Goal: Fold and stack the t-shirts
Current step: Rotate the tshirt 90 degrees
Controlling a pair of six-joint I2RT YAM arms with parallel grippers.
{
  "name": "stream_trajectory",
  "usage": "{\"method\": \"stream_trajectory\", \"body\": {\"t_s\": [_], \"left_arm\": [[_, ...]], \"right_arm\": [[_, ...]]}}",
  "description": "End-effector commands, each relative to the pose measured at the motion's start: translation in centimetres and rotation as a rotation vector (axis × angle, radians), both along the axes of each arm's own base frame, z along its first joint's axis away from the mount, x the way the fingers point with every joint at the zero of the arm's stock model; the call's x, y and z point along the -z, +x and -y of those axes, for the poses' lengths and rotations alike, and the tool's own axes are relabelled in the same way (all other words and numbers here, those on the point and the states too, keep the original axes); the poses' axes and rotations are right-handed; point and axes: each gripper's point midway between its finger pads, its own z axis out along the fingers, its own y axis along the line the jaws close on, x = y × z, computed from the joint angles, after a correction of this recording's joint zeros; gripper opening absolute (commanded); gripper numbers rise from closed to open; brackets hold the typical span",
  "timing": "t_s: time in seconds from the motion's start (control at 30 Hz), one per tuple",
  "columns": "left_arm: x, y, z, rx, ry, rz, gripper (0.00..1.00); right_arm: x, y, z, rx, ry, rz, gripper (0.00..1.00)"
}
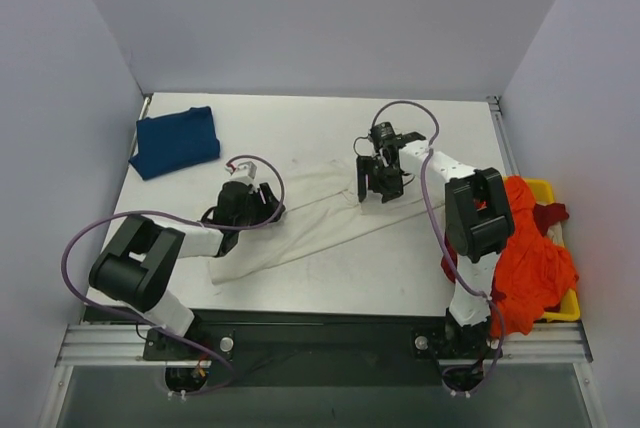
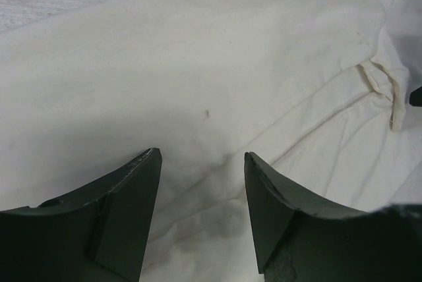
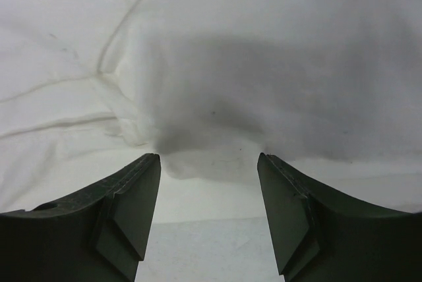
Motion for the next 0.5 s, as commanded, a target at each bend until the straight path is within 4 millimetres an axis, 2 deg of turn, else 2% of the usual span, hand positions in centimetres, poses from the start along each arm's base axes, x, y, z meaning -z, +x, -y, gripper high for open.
{"method": "stream_trajectory", "body": {"t_s": [0.0,0.2,0.33,0.37,0.4,0.47], "left_arm": [[1.3,-0.9,-0.5,-0.013,-0.008,-0.032,0.64],[1.7,-2.8,0.0,0.004,-0.052,-0.051,0.64],[1.6,-4.2,1.1,0.043,-0.061,-0.055,0.64],[1.5,-4.5,1.2,0.046,-0.068,-0.057,0.64],[1.3,-4.8,1.5,0.054,-0.076,-0.054,0.64],[1.3,-5.8,2.3,0.083,-0.094,-0.064,0.64]], "right_arm": [[1.5,0.0,0.9,0.053,-0.003,-0.026,0.61],[3.4,1.4,1.6,0.079,-0.016,-0.057,0.61],[4.1,3.4,3.2,0.115,-0.056,-0.057,0.61],[4.9,3.7,3.8,0.126,-0.068,-0.075,0.61],[4.4,4.6,4.0,0.132,-0.073,-0.066,0.61],[5.0,5.2,4.8,0.132,-0.099,-0.078,0.61]]}}
